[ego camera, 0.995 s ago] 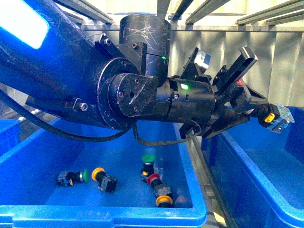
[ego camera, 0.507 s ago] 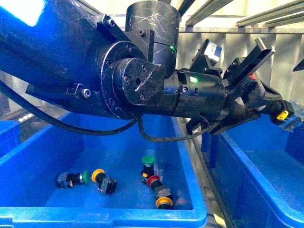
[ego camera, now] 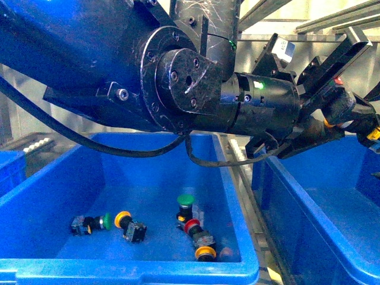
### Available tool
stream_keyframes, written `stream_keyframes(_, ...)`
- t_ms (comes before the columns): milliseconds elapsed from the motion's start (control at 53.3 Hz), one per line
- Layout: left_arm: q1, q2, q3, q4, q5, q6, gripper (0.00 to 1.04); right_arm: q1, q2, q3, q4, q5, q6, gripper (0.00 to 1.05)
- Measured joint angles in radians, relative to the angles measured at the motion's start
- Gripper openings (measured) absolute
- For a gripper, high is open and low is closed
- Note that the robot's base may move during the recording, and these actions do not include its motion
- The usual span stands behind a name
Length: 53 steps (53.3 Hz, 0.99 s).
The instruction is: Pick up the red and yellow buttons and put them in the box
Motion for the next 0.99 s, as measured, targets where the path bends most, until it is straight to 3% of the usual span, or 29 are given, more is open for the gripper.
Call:
stream_keyframes(732,-0.006,0.047,0.039,-0.077,0.027,0.031,0.33,0.014,0.014,0.037,-0.013,0.036,0.024,0.98)
stream_keyframes(995,-0.003,0.047,0.054,-0.091,0.039,0.046,0.33,0.017,0.023,0.037,-0.013,0.048,0.018,0.63)
